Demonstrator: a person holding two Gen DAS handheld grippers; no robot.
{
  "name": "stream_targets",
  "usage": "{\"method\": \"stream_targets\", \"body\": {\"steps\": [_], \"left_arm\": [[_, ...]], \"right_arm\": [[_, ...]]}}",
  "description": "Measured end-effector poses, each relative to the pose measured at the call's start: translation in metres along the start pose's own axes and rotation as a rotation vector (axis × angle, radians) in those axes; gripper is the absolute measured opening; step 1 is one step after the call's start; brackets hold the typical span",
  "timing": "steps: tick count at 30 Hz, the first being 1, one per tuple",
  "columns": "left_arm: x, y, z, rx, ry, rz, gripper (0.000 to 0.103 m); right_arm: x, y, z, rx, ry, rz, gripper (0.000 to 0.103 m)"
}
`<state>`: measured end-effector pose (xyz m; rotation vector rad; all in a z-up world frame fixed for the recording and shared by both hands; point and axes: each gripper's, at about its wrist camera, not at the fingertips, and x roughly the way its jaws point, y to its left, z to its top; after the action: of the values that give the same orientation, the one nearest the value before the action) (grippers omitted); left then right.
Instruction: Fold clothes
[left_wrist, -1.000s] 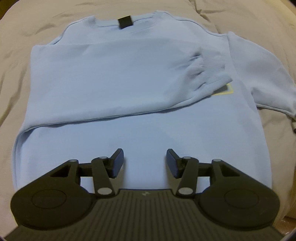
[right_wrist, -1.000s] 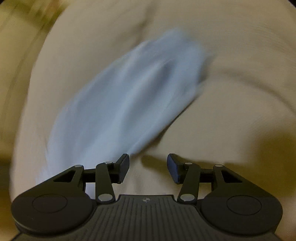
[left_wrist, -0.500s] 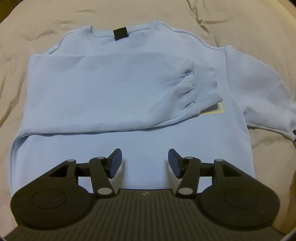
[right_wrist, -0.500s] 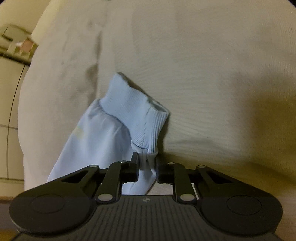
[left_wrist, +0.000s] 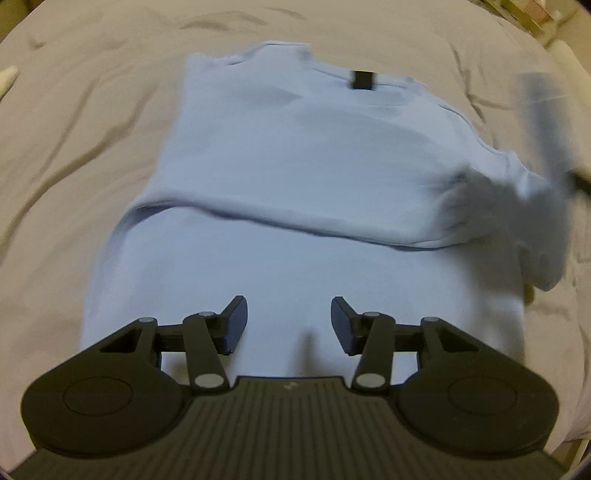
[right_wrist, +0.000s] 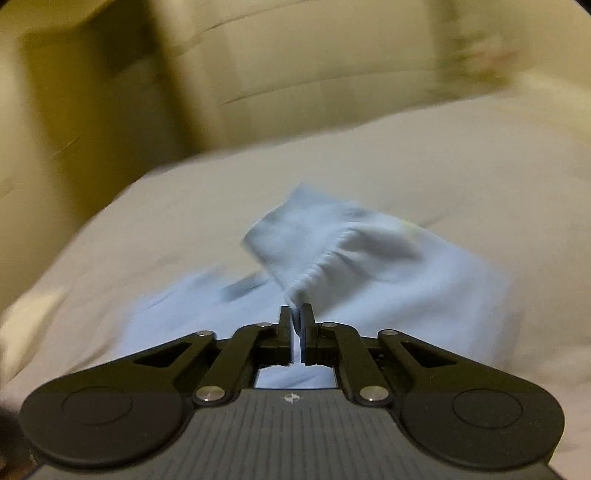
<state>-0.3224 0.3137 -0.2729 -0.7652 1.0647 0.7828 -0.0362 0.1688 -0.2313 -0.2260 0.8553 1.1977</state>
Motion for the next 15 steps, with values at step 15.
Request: {"method": "stream_targets", "body": {"steps": [15], "left_arm": [[0.046, 0.025, 0.023, -0.133, 0.022, -0.108, 0.053]], "right_arm": [[0.027, -0.081, -0.085, 0.299, 0.437, -0.31, 0.056]]}}
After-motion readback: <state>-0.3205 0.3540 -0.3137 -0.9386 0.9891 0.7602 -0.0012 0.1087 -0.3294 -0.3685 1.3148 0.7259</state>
